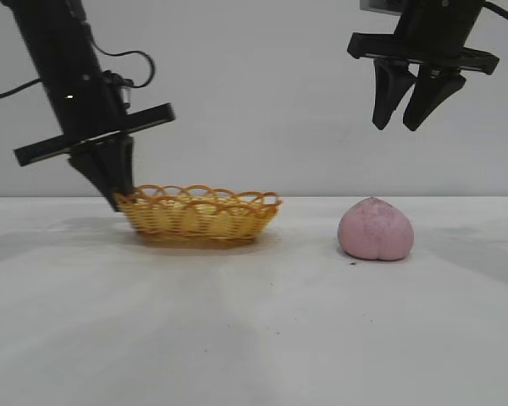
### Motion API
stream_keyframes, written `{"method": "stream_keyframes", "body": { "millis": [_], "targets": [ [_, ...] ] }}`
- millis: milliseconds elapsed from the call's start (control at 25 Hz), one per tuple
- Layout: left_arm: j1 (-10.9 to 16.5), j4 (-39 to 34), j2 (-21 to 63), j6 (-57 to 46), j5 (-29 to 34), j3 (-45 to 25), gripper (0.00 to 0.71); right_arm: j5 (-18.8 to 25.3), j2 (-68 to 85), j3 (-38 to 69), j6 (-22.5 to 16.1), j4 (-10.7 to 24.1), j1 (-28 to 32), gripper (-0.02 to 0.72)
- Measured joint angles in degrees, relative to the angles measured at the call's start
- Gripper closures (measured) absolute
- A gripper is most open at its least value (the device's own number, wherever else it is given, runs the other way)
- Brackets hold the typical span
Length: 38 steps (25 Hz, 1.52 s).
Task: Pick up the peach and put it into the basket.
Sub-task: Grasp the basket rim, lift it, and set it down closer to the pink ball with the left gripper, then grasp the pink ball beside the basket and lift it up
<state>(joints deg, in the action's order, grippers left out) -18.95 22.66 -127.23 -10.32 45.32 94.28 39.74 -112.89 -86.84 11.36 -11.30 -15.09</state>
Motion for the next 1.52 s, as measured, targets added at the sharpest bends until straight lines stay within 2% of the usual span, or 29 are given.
{"method": "stream_keyframes", "body": {
  "millis": [40,120,160,280,440,480,800,840,920,1080,1160,1240,1400,1520],
  "targets": [
    [0.0,0.0,0.0,0.0,0.1,0.0,0.585,0.0,0.0,0.0,0.0,0.0,0.0,0.428],
    [0.0,-1.4,0.0,0.0,0.9,-0.1,0.490,0.0,0.0,0.0,0.0,0.0,0.0,0.428],
    [0.0,-2.9,0.0,-0.1,1.6,-0.2,0.415,0.0,0.0,0.0,0.0,0.0,0.0,0.428],
    [0.0,-8.6,1.1,0.6,3.9,-0.4,0.290,0.0,0.0,0.0,0.0,-0.1,0.0,0.428],
    [0.0,-13.6,5.1,4.3,3.6,-0.4,0.297,0.0,0.0,0.0,0.0,-0.1,0.0,0.428],
    [0.0,-14.3,6.3,5.0,3.3,-0.4,0.256,0.0,0.0,0.0,0.0,-0.1,0.0,0.428],
    [0.6,-20.9,9.1,6.1,2.2,-0.4,0.272,0.0,0.0,0.0,0.0,-0.5,0.0,0.428],
    [1.6,-21.9,9.1,6.2,2.2,-0.4,0.272,0.1,0.0,0.0,0.0,-0.5,0.0,0.428],
    [5.3,-22.9,9.1,6.3,2.5,-0.4,0.272,0.6,0.0,0.0,0.0,-0.5,0.0,0.428],
    [15.6,-25.3,9.1,9.2,5.8,-0.4,0.272,1.3,0.0,0.0,0.0,-0.5,0.0,0.428],
    [18.8,-25.4,9.6,10.6,7.0,-0.5,0.272,1.4,0.0,0.0,0.0,-0.6,0.0,0.428],
    [19.7,-25.4,11.0,11.8,7.9,-0.7,0.272,1.4,0.0,0.0,0.0,-0.6,0.0,0.428],
    [19.8,-25.1,17.0,13.6,10.1,-1.1,0.272,1.4,0.0,0.0,0.0,-0.6,0.0,0.428],
    [19.8,-24.7,25.4,14.1,8.8,-7.0,0.272,1.4,0.0,0.0,0.0,-0.6,0.0,0.428]
  ]
}}
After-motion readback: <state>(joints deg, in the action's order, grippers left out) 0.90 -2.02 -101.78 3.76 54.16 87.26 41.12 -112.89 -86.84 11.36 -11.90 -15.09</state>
